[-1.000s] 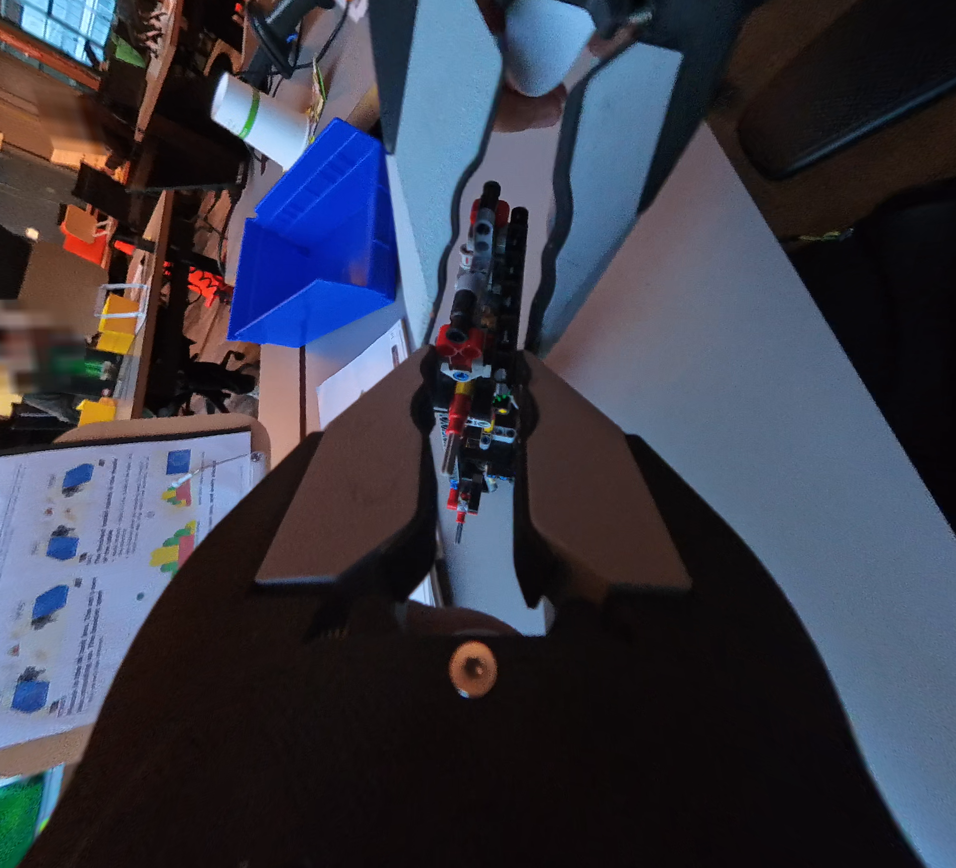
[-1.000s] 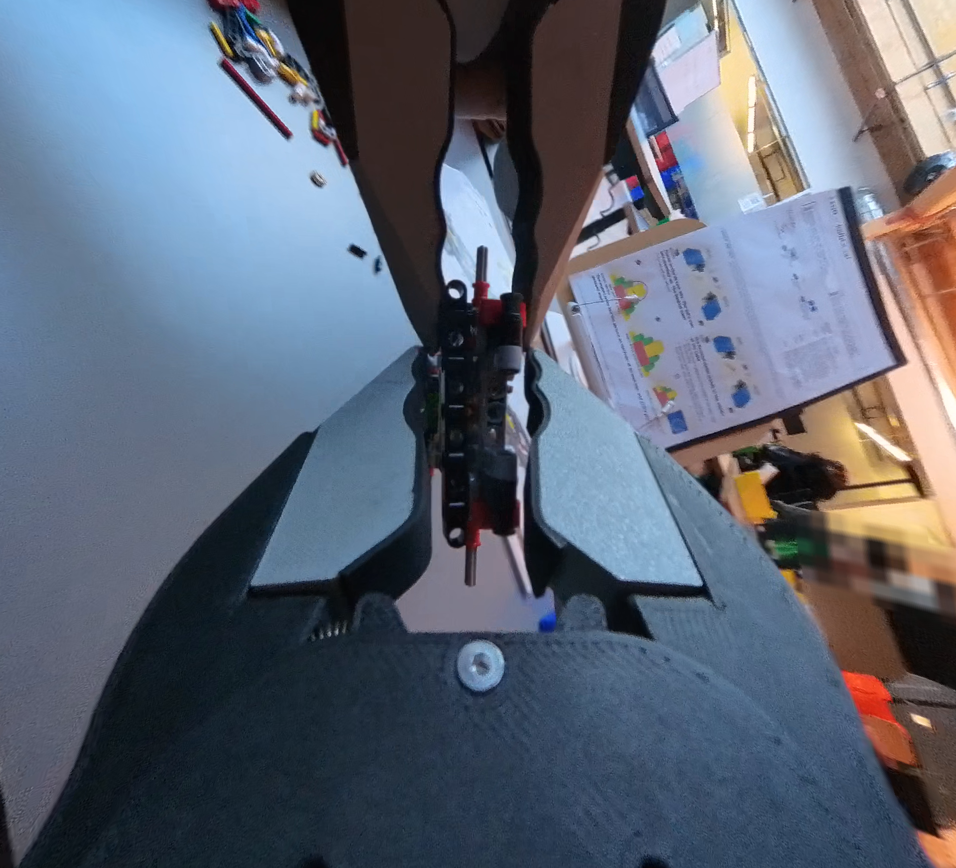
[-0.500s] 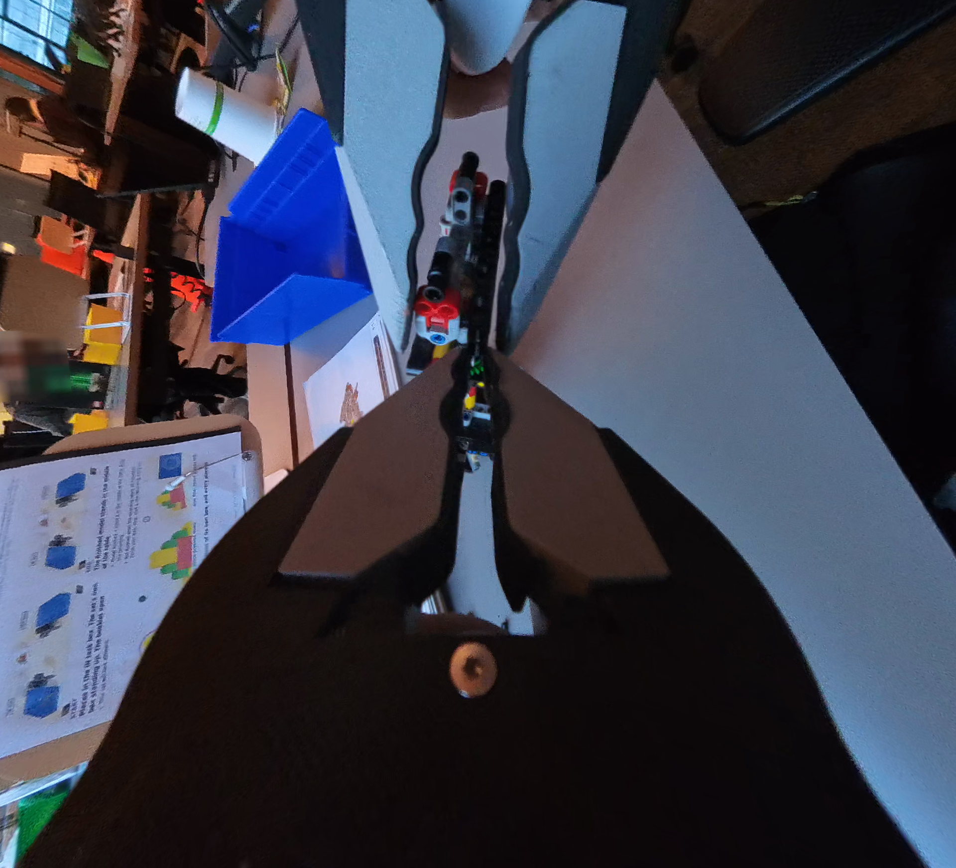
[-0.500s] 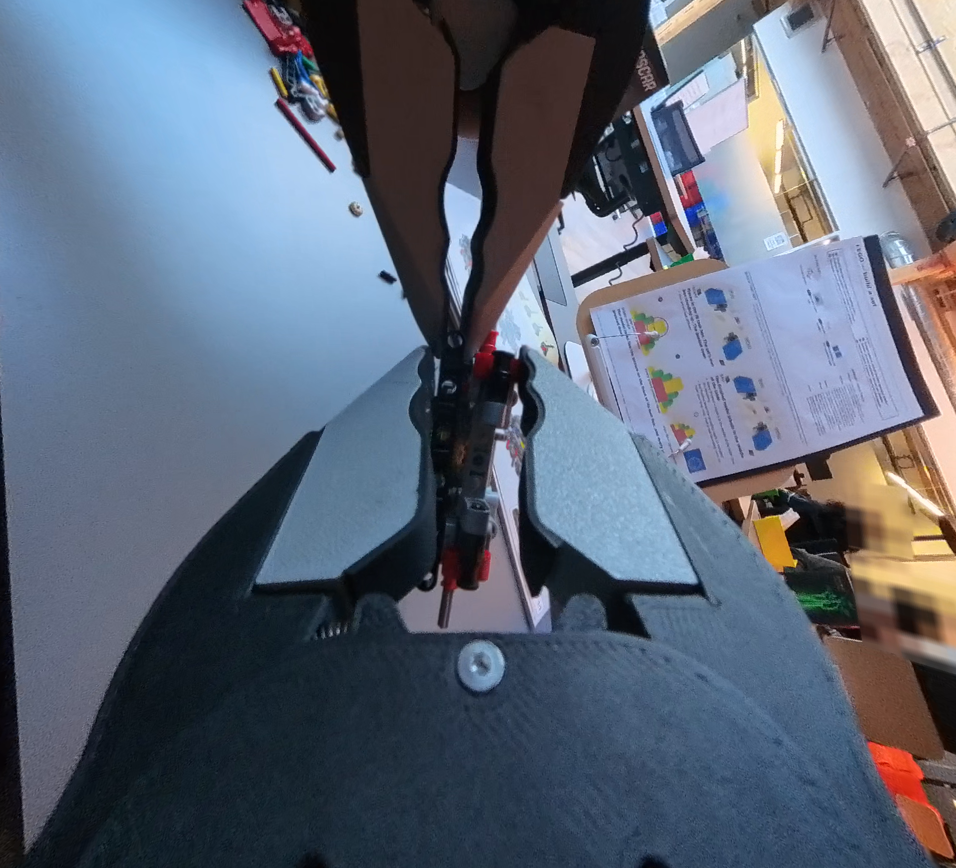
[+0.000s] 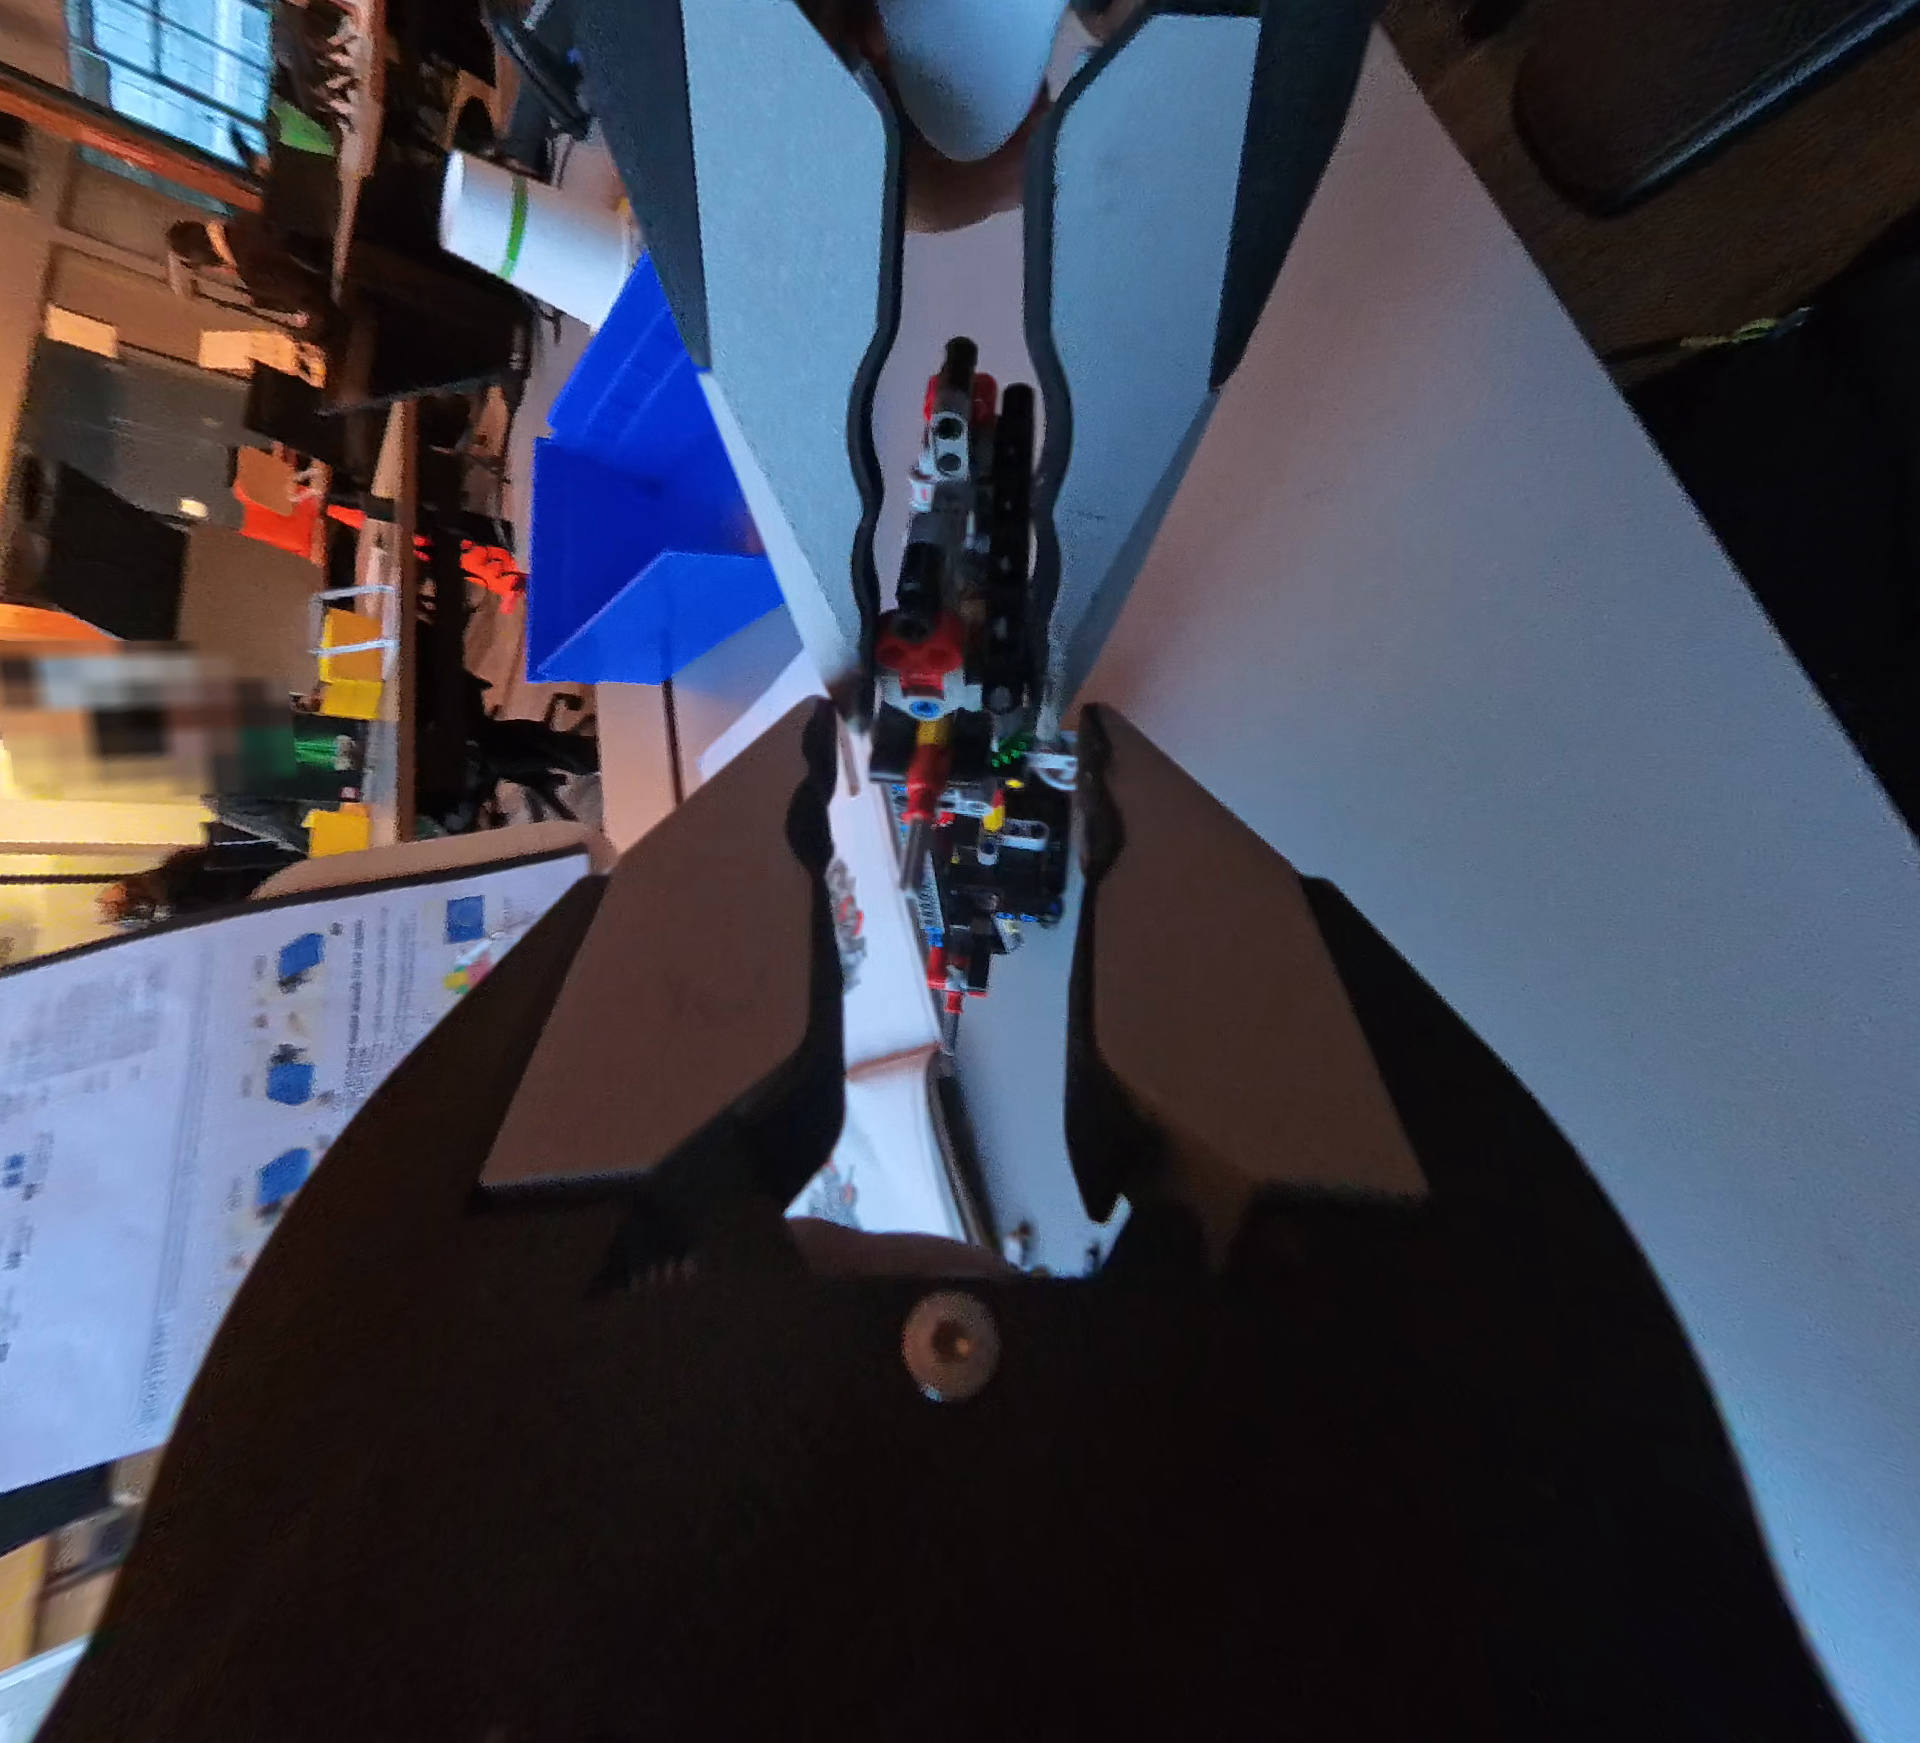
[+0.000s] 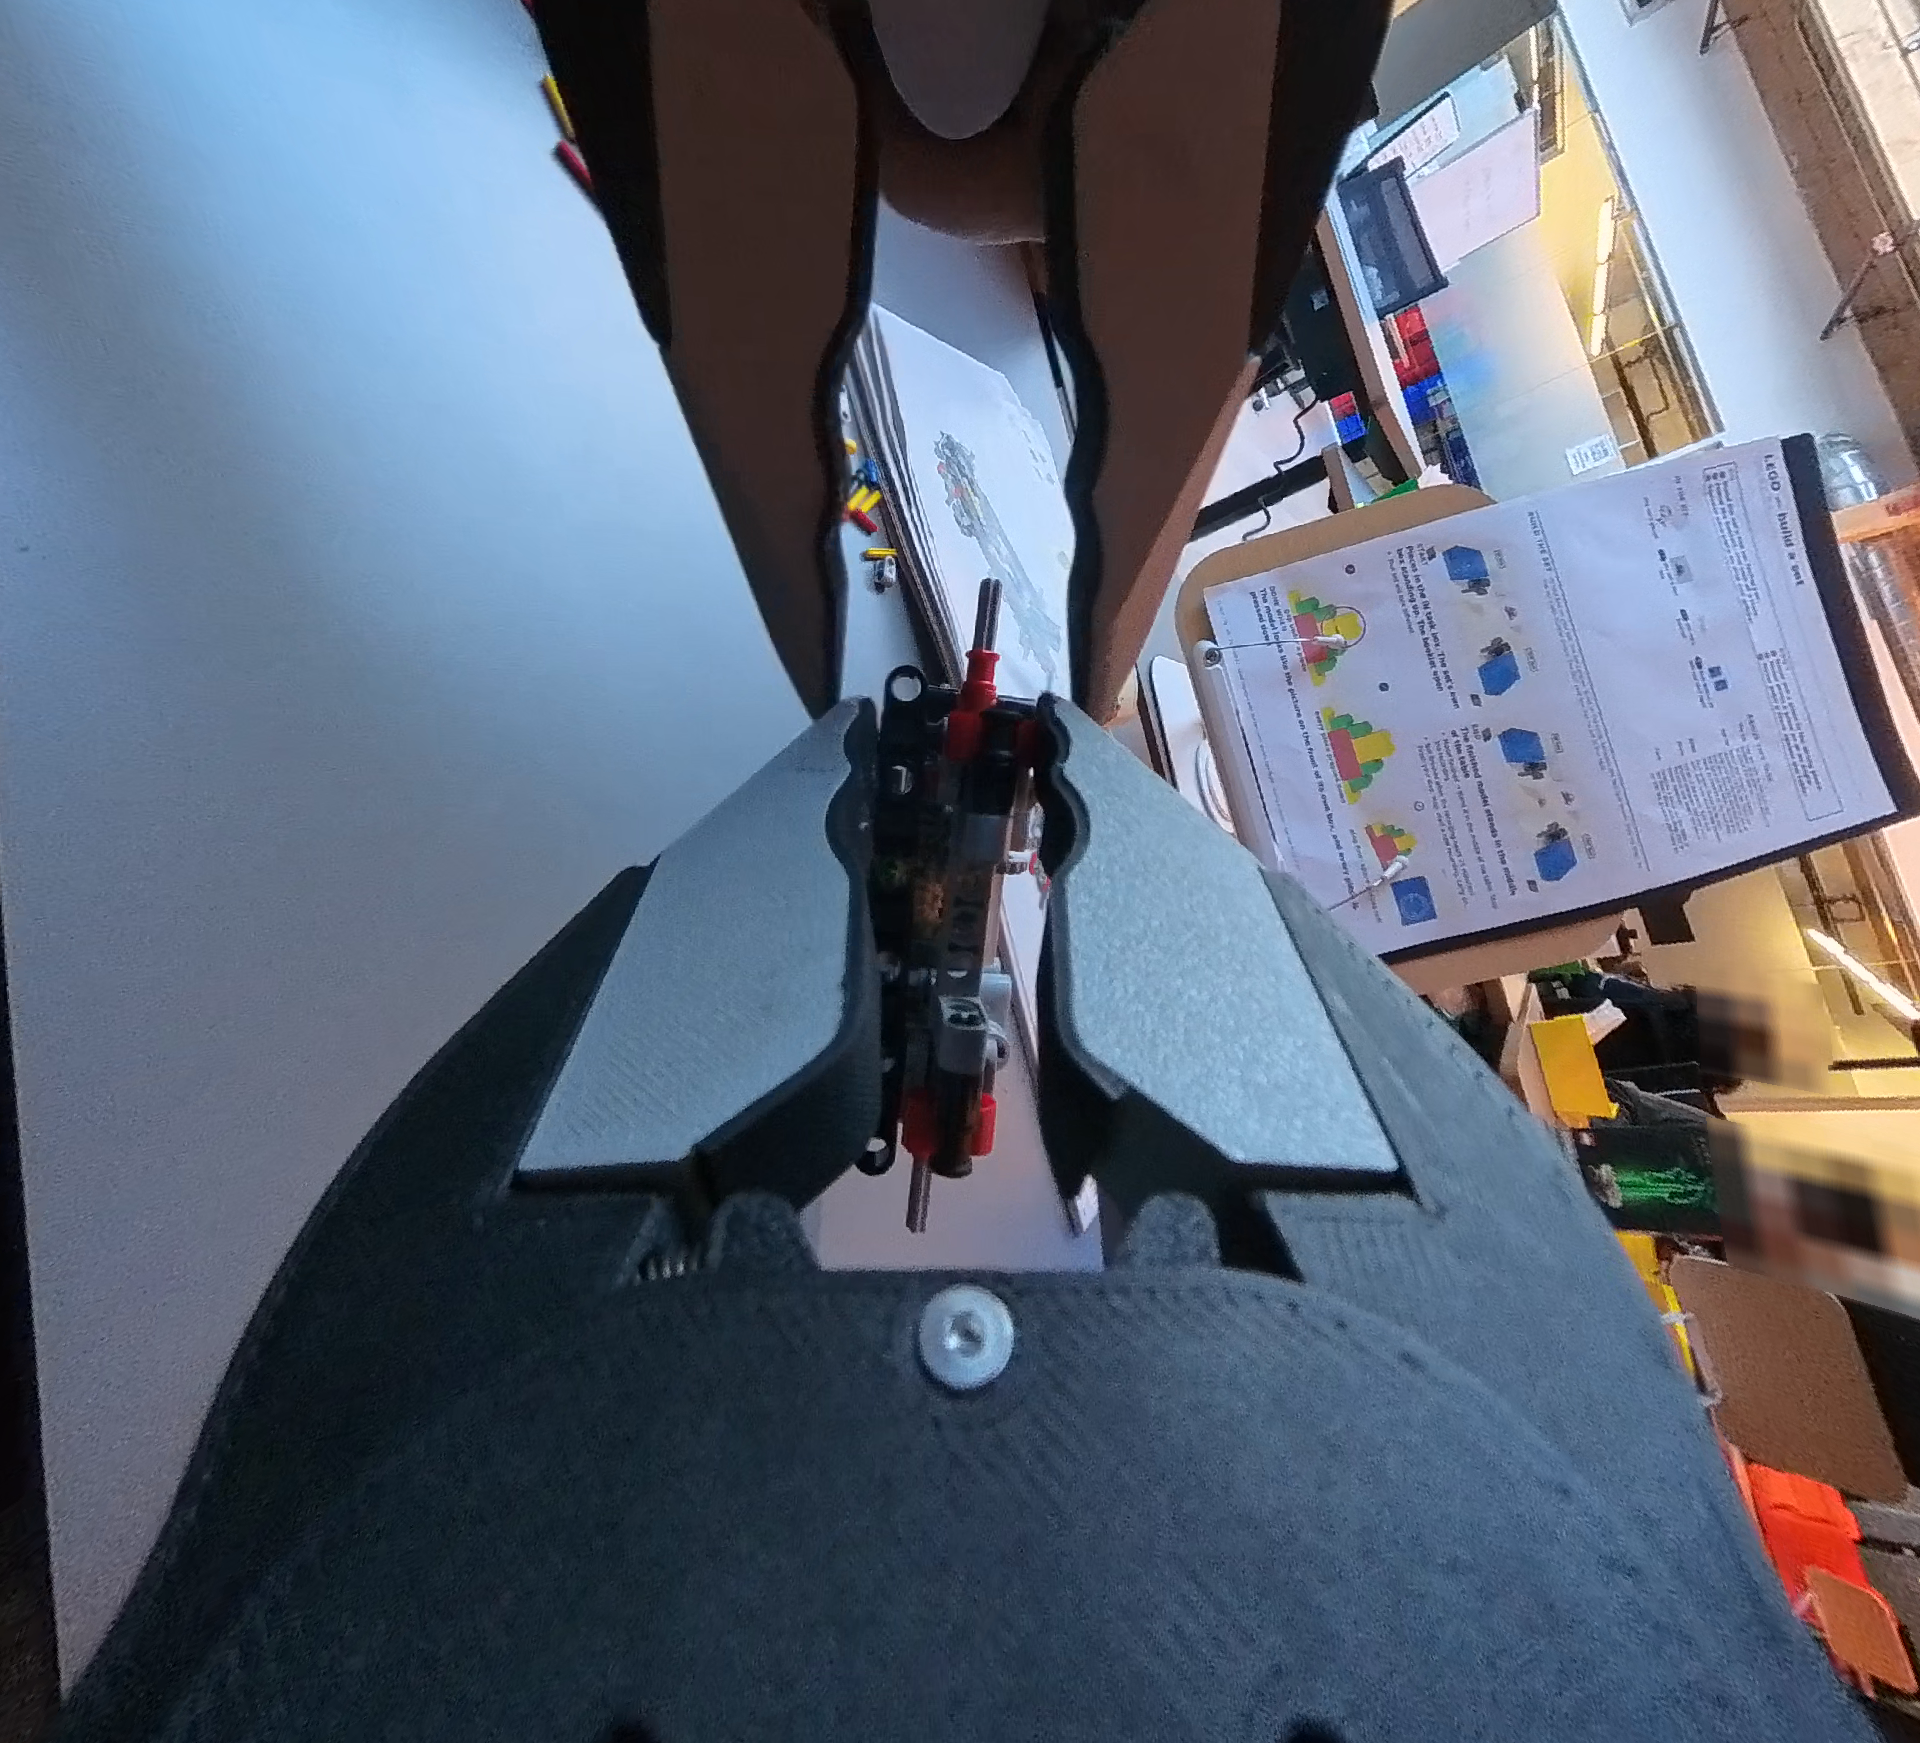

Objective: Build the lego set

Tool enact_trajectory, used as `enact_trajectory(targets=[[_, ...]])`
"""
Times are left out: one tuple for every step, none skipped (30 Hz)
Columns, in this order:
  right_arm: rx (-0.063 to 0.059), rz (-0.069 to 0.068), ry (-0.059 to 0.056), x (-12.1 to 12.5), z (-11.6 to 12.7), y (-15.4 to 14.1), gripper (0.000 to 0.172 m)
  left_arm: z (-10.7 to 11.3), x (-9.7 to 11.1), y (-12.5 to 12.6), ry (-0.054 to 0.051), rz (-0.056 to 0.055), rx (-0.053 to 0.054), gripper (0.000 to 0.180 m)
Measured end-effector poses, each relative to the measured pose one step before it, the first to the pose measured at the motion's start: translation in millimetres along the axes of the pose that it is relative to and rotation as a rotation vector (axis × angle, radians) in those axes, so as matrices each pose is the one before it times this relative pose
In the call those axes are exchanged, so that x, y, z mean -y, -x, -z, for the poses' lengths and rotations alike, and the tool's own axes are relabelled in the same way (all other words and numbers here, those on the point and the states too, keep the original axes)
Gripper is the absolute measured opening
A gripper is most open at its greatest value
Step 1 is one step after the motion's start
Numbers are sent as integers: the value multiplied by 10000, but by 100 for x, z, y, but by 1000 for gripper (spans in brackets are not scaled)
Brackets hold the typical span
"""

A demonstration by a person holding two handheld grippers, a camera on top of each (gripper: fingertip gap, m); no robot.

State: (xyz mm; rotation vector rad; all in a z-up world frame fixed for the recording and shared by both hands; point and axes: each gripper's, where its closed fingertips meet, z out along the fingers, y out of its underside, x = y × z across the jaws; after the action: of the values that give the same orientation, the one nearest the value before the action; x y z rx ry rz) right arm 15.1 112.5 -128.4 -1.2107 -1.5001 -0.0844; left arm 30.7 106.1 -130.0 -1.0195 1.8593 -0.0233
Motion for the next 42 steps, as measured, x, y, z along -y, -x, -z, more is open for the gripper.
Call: enact_trajectory(targets=[[21, -65, 56, -150, 28, -20, 27, -111, -15, 162, 112, -243, 87, 42], [45, -73, 115, -223, -8, -37, 27, -186, -136, 65, 82, -156, -39, 41], [45, -26, 117, -230, -5, -37, 27, -216, -100, 51, 10, 6, -65, 41], [39, 45, 71, -191, 15, -21, 27, -226, -48, 29, -33, 56, -59, 40], [76, 93, -15, -78, 62, 99, 27, -183, -139, -16, 48, -10, -68, 39], [129, 62, -97, 54, 124, 177, 27, -156, -278, -62, 160, -137, -64, 35], [83, -28, -101, 69, 162, 72, 27, -116, -322, 49, 165, -274, 54, 36], [35, -84, -80, 17, 164, -33, 27, -67, -351, 28, 165, -253, 47, 45], [12, -98, -65, -4, 165, -91, 27, -30, -202, 171, 80, -38, 79, 46], [-29, -77, -72, 20, 153, -118, 27, -11, 90, 93, -106, 142, 5, 44], [-30, -57, -98, 105, 123, -78, 27, -52, 189, -54, -152, 176, -90, 37], [5, -38, -77, 107, 79, 5, 27, -84, 217, -19, -139, 130, -30, 27], [-58, -11, -8, 6, 12, -40, 27, -85, 146, 202, -67, 42, 144, 24], [-53, 29, -18, -5, 6, -15, 27, -35, 58, 64, 26, -47, 56, 24], [5, 6, -13, 11, 6, 86, 27, 46, 254, -51, -112, 18, 10, 24], [-17, -15, 7, 13, 37, 33, 26, 174, 530, -210, -288, 141, -100, 23], [-25, -10, 69, -62, 54, -26, 27, 85, 40, -360, 49, 178, -269, 32], [52, -24, 35, -30, 33, 54, 27, 141, 251, -413, -132, 119, -266, 45], [64, -41, 1, 16, -1, 49, 27, 174, 317, -243, -189, 79, -155, 52], [21, -30, -5, 38, -39, 15, 27, 106, 137, -21, -61, 12, -44, 51], [40, -47, 29, 83, -82, 53, 26, 4, -10, 199, 19, -49, 79, 46], [-1, -63, 138, -5, -102, -7, 26, -31, -24, 315, 14, -68, 124, 39], [-27, -31, 182, -96, -124, -50, 26, -63, -91, 38, 30, -34, -98, 39], [25, -25, 103, -79, -141, 44, 25, -96, -138, 25, 68, 17, -53, 39], [52, 3, 36, -28, -112, 123, 25, -39, -130, -89, 51, -162, -22, 38], [62, 42, 111, -74, -65, 138, 22, -25, -47, -154, 61, -88, -27, 37], [54, 27, 167, -91, -90, 103, 22, -103, -16, -153, 99, 48, -46, 34], [17, 74, 135, -61, -121, 108, 22, -95, -92, -80, 123, -86, -5, 33], [5, 104, 80, -59, -117, 105, 22, -39, -131, -145, 135, -98, -111, 33], [2, 46, 1, -11, -19, -6, 22, -35, -76, -80, 89, -12, -84, 33], [48, -26, -56, 32, -13, -30, 22, 15, 6, 50, 8, 41, 18, 32], [84, -30, -81, 65, -9, -8, 22, 56, -15, 6, -33, 111, -56, 32], [63, -41, -114, 96, -6, -42, 22, 88, -16, -12, -103, 141, -86, 32], [38, -62, -170, 119, -29, -55, 22, 133, -8, 34, -180, 139, -69, 32], [16, -88, -167, 79, -18, -123, 22, 127, -26, 42, -224, 181, -92, 32], [-58, -75, -185, 99, 11, -221, 23, 90, -16, 116, -245, 189, 1, 33], [-79, -105, -293, 148, -10, -238, 23, 115, 33, 229, -244, 166, 75, 34], [85, -190, -300, 93, -112, -93, 23, 143, -21, 187, -153, 96, 26, 34], [49, -78, -140, -60, -124, -177, 23, 27, -183, 74, 20, 20, 29, 35], [-128, 141, 20, -106, -54, -289, 23, -63, -191, 269, 66, 10, 269, 34], [-134, 244, 71, -66, -85, -156, 23, -56, -84, 277, -21, -88, 331, 34], [-39, 178, 93, -71, -148, 2, 23, 1, -151, 110, 27, -213, 241, 34]])
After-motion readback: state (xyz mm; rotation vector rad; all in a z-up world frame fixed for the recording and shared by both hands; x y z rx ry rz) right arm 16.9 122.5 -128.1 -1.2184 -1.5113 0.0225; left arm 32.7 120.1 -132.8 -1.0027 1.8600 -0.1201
